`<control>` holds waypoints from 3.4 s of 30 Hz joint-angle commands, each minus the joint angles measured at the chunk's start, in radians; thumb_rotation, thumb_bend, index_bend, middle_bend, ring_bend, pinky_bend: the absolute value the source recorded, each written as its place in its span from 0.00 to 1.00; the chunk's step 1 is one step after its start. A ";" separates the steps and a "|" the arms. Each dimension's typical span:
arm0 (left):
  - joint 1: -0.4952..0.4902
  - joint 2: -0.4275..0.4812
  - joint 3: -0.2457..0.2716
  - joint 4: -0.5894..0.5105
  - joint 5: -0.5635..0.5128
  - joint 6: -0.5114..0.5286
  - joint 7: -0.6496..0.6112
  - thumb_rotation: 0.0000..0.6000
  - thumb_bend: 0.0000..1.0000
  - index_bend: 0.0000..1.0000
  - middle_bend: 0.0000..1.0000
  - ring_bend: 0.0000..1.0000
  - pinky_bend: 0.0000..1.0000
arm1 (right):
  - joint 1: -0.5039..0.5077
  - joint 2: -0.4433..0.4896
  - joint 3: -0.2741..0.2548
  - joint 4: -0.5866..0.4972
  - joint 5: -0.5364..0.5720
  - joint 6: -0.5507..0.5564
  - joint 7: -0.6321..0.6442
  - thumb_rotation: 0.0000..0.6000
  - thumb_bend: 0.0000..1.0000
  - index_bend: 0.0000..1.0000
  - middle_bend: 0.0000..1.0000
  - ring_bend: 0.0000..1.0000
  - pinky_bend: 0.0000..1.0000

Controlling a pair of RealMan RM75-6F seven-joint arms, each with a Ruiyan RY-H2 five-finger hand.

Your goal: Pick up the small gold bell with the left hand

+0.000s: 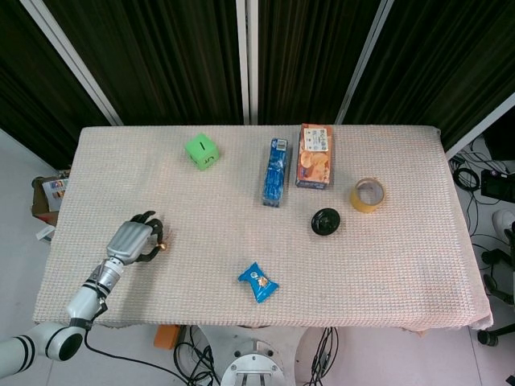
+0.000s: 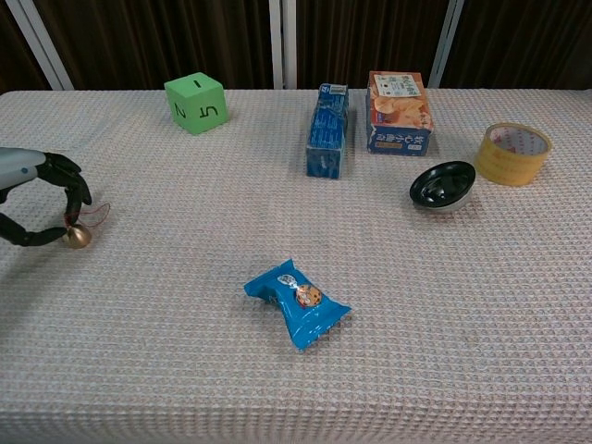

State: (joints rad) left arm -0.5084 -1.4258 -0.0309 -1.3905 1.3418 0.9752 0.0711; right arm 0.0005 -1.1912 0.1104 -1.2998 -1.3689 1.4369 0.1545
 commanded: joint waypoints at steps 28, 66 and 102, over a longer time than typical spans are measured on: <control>0.003 0.008 -0.014 -0.015 -0.012 0.015 -0.013 1.00 0.43 0.62 0.32 0.12 0.20 | 0.002 0.005 0.000 -0.010 0.003 -0.006 -0.010 1.00 0.19 0.00 0.00 0.00 0.00; -0.028 0.238 -0.051 -0.373 -0.290 -0.006 0.271 1.00 0.44 0.73 0.34 0.17 0.22 | 0.004 -0.002 0.004 0.000 0.021 -0.024 -0.003 1.00 0.19 0.00 0.00 0.00 0.00; -0.045 0.107 -0.031 -0.277 -0.319 -0.053 0.180 1.00 0.45 0.74 0.32 0.17 0.22 | 0.004 0.007 0.001 -0.014 0.017 -0.025 -0.012 1.00 0.19 0.00 0.00 0.00 0.00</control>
State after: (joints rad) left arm -0.5542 -1.3114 -0.0610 -1.6743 1.0184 0.9182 0.2563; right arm 0.0048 -1.1842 0.1110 -1.3138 -1.3516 1.4123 0.1422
